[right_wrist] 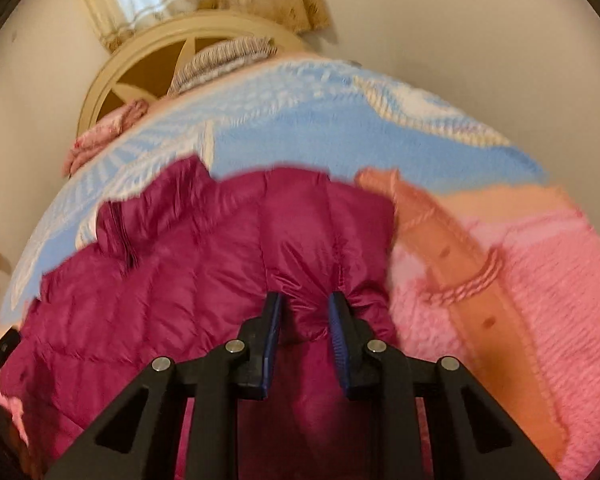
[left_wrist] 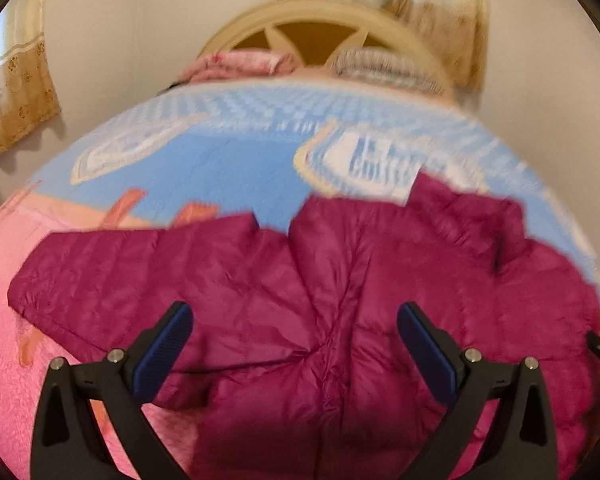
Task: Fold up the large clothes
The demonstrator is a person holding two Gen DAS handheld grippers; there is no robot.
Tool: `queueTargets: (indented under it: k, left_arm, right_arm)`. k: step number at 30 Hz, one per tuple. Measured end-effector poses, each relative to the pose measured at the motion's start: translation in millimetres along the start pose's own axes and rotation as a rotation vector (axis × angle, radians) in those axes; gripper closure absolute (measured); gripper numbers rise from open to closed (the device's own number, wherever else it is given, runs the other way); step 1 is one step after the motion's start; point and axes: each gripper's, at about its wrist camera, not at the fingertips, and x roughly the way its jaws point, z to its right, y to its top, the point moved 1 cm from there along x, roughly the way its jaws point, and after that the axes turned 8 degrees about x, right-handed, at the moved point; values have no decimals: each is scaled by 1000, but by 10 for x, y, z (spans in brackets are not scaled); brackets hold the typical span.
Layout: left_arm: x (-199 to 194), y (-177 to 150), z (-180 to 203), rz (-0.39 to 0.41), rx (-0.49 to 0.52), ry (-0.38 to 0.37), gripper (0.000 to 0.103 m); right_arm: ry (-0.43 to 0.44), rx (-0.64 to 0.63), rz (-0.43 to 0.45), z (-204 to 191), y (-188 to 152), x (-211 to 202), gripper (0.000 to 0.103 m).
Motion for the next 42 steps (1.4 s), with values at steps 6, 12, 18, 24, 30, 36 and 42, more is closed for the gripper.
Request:
queueTargets:
  k: [6, 12, 18, 24, 30, 36, 42]
  left_arm:
    - [155, -313, 6, -92, -20, 51, 0]
    - [238, -430, 26, -125, -37, 68, 0]
    - [150, -436, -71, -108, -81, -11, 0]
    - [-420, -465, -709, 50, -191, -22, 0]
    - [-575, -453, -1981, 121, -412, 120, 0]
    - [-170, -609, -2910, 26, -645, 188, 0]
    - [258, -644, -3031, -40, -724, 125, 3]
  right_arm:
    - [17, -4, -36, 47, -47, 155, 77]
    - [-51, -65, 0, -74, -122, 201, 76]
    - [-133, -159, 22, -244, -170, 224, 67]
    - [-130, -159, 24, -229, -169, 212, 64]
    - [-174, -194, 73, -365, -165, 35, 64]
    - [22, -264, 105, -934, -475, -488, 64]
    - [129, -356, -21, -1403, -943, -358, 64]
